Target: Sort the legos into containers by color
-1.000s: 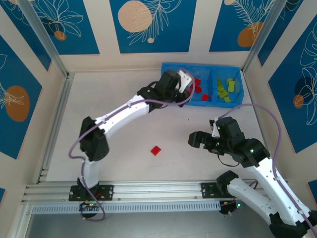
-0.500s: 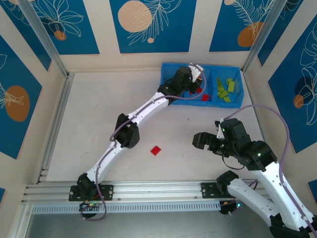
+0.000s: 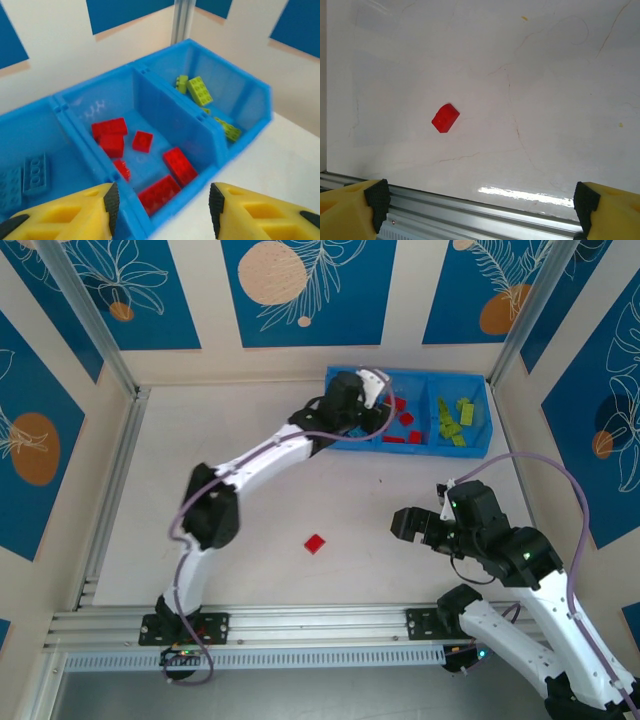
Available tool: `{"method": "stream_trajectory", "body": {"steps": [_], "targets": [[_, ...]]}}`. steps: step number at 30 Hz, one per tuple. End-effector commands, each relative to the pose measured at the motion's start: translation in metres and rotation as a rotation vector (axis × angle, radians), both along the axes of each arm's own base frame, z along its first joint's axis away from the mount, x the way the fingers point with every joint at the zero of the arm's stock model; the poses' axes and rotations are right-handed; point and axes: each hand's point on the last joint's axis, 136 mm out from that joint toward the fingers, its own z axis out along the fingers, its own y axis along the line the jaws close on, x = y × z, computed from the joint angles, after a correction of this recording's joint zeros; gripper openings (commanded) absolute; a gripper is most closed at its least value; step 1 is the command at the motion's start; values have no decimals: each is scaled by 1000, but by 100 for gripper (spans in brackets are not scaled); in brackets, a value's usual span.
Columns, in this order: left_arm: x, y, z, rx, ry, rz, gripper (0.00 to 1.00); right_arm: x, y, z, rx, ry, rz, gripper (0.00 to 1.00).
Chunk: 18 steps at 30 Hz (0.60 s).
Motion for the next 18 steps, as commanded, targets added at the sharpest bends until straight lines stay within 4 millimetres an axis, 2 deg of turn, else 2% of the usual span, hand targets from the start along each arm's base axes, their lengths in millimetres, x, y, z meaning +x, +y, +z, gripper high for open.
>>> {"method": "stream_trajectory", "body": {"steps": [1, 5, 6, 8, 13, 16, 18], "targets": [[-47, 33, 74, -189, -76, -36, 52, 2, 9, -11, 3, 57, 20, 95], [-110, 91, 77, -152, -91, -51, 53, 12, 29, -24, -29, 77, 93, 94], [-124, 104, 72, -125, -92, -53, 53, 14, 33, -26, -49, 70, 113, 93], [-156, 137, 67, -40, -126, -70, 53, 21, 46, -34, -121, 44, 171, 94], [-220, 212, 47, 215, -180, -117, 54, 35, 85, -55, -324, -20, 331, 97], [-262, 241, 33, 331, -187, -231, 57, 39, 121, -72, -409, -41, 457, 99], [-288, 251, 21, 379, -195, -337, 60, 40, 145, -85, -459, -45, 545, 99]]}}
